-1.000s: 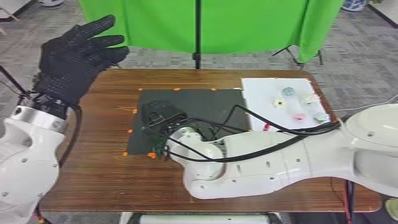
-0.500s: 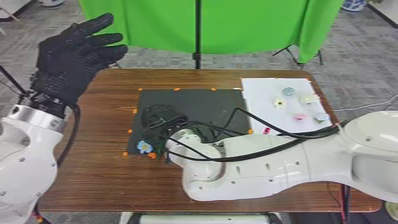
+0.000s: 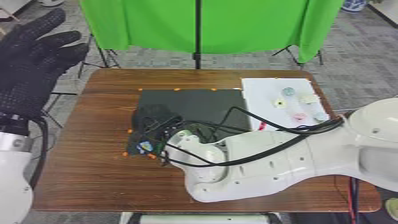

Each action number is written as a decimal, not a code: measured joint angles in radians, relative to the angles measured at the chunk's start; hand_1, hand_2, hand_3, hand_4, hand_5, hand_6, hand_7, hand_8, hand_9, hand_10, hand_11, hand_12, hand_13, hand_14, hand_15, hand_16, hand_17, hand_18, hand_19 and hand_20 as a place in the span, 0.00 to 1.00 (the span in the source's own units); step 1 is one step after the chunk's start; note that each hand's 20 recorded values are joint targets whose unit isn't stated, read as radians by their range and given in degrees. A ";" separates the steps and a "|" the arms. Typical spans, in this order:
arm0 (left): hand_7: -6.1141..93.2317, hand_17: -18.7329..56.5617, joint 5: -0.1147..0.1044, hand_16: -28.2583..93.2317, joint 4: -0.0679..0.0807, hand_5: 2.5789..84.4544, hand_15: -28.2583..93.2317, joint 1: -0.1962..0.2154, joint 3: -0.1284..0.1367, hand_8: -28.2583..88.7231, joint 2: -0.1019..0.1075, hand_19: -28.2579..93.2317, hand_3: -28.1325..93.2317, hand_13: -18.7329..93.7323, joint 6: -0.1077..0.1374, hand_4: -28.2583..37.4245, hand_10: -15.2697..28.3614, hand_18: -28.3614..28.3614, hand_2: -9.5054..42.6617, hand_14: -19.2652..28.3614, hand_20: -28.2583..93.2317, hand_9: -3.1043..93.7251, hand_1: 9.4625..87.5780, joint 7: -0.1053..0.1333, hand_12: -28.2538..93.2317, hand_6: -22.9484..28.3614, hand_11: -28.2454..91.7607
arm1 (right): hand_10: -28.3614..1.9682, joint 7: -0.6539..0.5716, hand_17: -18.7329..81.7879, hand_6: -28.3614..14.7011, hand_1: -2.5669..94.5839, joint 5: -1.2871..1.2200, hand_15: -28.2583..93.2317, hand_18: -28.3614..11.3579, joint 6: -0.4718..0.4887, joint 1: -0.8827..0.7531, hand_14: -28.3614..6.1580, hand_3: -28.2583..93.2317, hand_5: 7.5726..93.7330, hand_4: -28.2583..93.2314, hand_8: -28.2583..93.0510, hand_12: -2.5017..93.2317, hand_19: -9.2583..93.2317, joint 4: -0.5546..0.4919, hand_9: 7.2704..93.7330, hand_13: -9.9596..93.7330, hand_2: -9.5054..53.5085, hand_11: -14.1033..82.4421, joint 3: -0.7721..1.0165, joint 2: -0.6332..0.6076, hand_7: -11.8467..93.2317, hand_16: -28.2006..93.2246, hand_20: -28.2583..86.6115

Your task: Arrange flowers

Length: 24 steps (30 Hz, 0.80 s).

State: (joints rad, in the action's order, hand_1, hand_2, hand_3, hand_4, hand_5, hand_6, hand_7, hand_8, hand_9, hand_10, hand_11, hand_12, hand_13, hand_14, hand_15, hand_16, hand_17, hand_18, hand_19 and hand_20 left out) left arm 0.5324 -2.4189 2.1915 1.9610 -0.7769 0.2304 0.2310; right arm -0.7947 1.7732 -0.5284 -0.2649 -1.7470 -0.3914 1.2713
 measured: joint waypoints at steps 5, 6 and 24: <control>0.21 0.17 0.000 0.15 -0.010 0.42 0.67 0.097 0.023 0.16 -0.049 0.78 0.87 0.40 0.007 0.03 0.85 0.98 0.34 1.00 0.35 0.38 0.16 -0.005 0.33 0.65 0.48 | 0.60 -0.012 0.50 0.71 0.39 0.053 0.70 0.23 0.088 -0.078 0.64 0.82 0.59 0.00 0.12 0.20 0.88 -0.078 0.90 0.88 0.01 0.43 0.178 -0.087 0.26 0.37 0.39; 0.21 0.17 0.000 0.15 -0.012 0.42 0.67 0.116 0.029 0.16 -0.058 0.78 0.87 0.40 0.009 0.03 0.85 0.98 0.34 1.00 0.35 0.38 0.16 -0.005 0.33 0.65 0.48 | 0.58 -0.015 0.50 0.70 0.38 0.057 0.70 0.23 0.091 -0.097 0.63 0.82 0.58 0.00 0.12 0.20 0.88 -0.092 0.90 0.88 0.02 0.42 0.207 -0.108 0.26 0.37 0.39; 0.21 0.17 0.000 0.13 -0.031 0.41 0.74 0.222 0.018 0.16 -0.112 0.78 0.87 0.41 0.048 0.03 0.86 0.97 0.34 1.00 0.35 0.39 0.16 -0.003 0.33 0.65 0.49 | 0.49 -0.179 0.52 0.62 0.38 0.070 0.71 0.18 0.175 -0.481 0.58 0.85 0.53 0.00 0.14 0.19 0.90 -0.121 0.84 0.86 0.00 0.43 0.783 -0.503 0.24 0.36 0.35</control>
State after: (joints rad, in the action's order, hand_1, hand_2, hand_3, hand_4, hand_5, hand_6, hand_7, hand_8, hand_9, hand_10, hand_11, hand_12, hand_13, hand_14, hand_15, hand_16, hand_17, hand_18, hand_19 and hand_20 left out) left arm 0.5325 -2.4501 2.4133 1.9787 -0.8885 0.2788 0.2283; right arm -0.9738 1.8434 -0.3538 -0.7462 -1.8676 0.3916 0.7683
